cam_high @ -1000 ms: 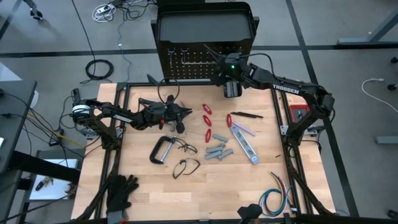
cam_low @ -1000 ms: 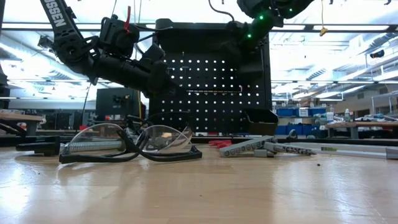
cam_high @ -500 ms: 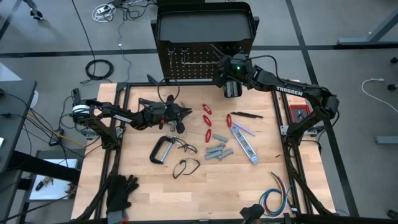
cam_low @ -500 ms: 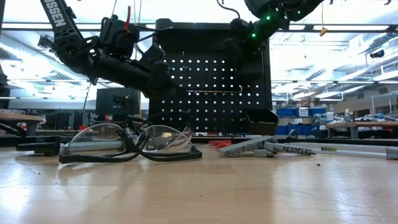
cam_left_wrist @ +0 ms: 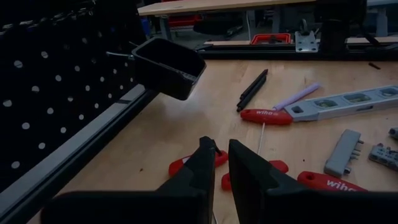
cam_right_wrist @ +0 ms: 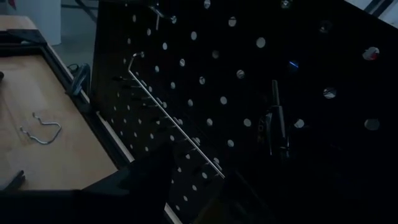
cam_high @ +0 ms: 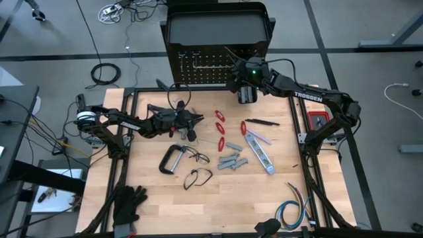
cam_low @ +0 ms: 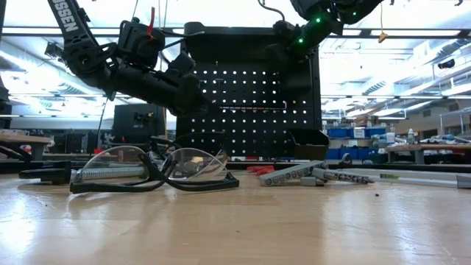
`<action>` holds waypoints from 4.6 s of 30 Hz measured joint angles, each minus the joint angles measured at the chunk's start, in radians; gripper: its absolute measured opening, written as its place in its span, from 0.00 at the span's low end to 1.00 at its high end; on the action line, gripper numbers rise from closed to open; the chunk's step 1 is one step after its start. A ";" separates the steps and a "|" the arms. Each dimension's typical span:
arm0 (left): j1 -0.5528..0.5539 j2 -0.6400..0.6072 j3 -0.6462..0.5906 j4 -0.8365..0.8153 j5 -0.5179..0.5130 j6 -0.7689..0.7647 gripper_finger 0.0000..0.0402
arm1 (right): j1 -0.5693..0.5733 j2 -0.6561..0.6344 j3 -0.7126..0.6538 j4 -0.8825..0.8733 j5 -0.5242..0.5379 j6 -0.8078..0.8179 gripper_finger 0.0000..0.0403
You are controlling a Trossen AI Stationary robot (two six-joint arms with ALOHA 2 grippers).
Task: Hang tools onto peg board
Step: Put the black pen on the table, then put the screwdriver bits on the table
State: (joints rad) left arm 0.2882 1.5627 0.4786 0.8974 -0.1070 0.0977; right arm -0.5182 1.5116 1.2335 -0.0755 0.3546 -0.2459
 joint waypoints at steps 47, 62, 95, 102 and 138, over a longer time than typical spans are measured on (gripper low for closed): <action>0.000 0.000 0.000 -0.005 -0.012 0.003 0.11 | 0.040 -0.107 -0.013 -0.069 0.063 -0.098 0.61; 0.000 0.000 0.000 0.002 -0.013 0.003 0.11 | -0.006 -0.089 -0.013 -0.057 0.008 -0.115 0.56; 0.000 0.000 0.000 0.006 -0.038 0.029 0.11 | 0.096 -0.182 -0.013 -0.028 0.052 -0.305 0.08; 0.000 0.000 0.000 0.030 -0.088 0.029 0.11 | 0.198 -0.252 -0.013 -0.027 0.053 -0.421 0.08; -0.007 0.000 0.000 0.016 -0.092 -0.075 0.11 | 0.151 -0.333 -0.798 0.090 -0.199 0.671 0.43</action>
State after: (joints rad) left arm 0.2816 1.5631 0.4786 0.9133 -0.1985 0.0224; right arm -0.3672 1.1782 0.4359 0.0145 0.1552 0.4254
